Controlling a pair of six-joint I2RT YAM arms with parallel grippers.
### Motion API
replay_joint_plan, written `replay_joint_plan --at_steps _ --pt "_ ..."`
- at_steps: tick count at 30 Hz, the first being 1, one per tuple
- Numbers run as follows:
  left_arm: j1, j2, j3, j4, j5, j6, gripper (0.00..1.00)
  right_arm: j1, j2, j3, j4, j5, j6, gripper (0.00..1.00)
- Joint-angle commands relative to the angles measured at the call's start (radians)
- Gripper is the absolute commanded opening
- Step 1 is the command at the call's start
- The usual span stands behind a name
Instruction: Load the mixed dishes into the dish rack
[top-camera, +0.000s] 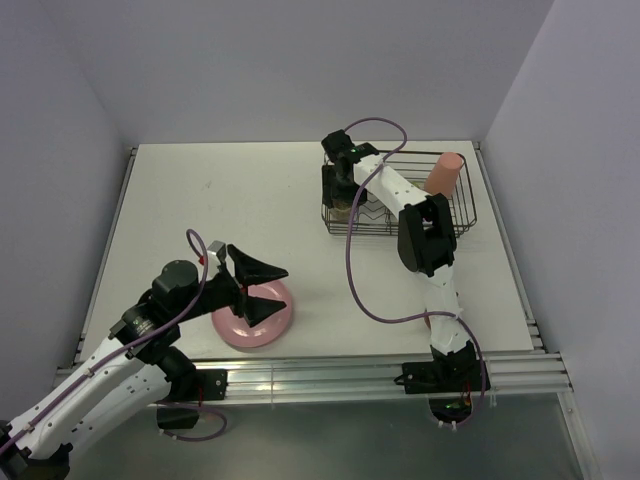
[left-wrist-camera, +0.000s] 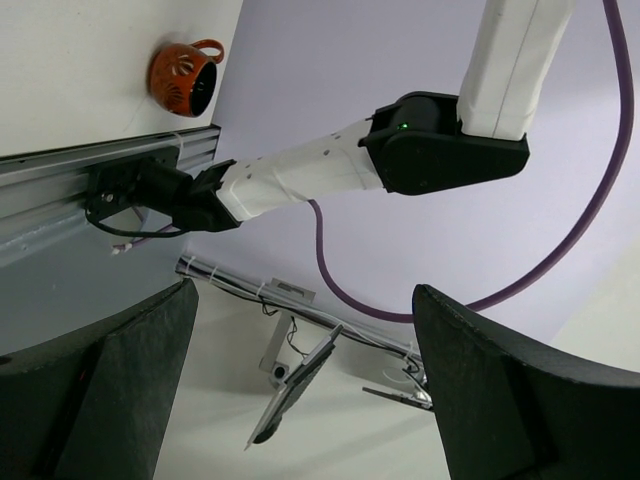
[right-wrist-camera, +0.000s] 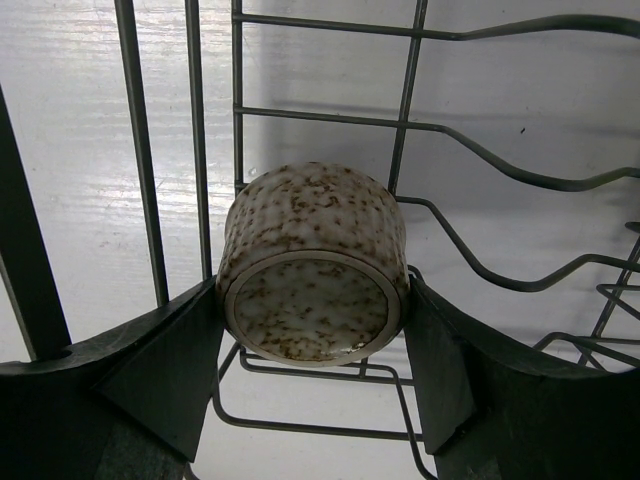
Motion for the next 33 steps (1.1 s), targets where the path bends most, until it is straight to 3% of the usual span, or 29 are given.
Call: replay_joint_plan --at_steps 1,4,6,8,13,20,33 --pt "0.0 0.01 0.03 -0.03 -0.016 0.021 0.95 0.014 -0.017 0.003 0.006 0.014 0.011 0.27" --pt "0.0 0.053 0.078 -0.085 0.003 0.09 0.95 0.019 -0.037 -0.001 0.012 0.012 0.013 0.43" --pt "0.0 0.094 0.124 -0.112 0.012 0.124 0.95 0.02 -0.043 0.005 0.009 0.007 0.013 0.6" --pt "0.0 0.124 0.157 -0.148 0.015 0.173 0.95 0.02 -0.043 0.017 0.006 0.007 0.013 0.69" --pt "-0.007 0.194 0.231 -0.191 0.027 0.239 0.96 0.02 -0.048 0.04 -0.006 0.021 0.004 0.74" --pt "-0.046 0.168 0.205 -0.184 0.0 0.21 0.96 0.019 -0.059 0.053 -0.006 0.021 -0.002 0.8" --pt "-0.089 0.153 0.16 -0.149 -0.019 0.172 0.96 0.02 -0.135 0.02 0.038 0.003 -0.004 0.81"
